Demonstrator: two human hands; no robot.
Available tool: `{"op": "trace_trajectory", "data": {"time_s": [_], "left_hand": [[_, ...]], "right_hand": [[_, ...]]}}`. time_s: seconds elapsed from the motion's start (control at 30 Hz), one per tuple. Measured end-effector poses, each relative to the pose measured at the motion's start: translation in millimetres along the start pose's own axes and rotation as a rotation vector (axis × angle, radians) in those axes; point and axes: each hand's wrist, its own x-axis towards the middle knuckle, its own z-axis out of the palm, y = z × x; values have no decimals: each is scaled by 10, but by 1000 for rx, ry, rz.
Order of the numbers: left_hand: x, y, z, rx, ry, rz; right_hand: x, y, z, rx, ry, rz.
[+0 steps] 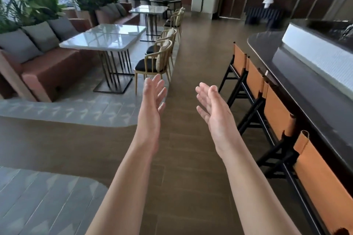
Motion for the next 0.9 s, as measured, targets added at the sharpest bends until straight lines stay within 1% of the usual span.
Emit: {"op": "trace_trajectory", "data": {"time_s": [0.07,0.13,0.3,0.53,0.57,0.63,0.9], "left_hand": [[419,-26,-4,3,-38,-3],[826,-53,8,15,-54,-28],[1657,-199,152,30,-89,-55],[3052,-702,561,54,-114,-123],[3404,-840,696,58,-111,-122],[3693,-896,795,69,-114,-132],[5307,-1177,1402,70,-97,-139]], "right_hand": [[389,14,99,5,21,-24],[767,40,184,11,29,-10],[1584,181,153,29,67,13],[2992,531,-195,39,126,52],[3355,635,-299,37,133,52],[3645,668,-357,32,125,66],[5500,657,-778,54,94,57]]}}
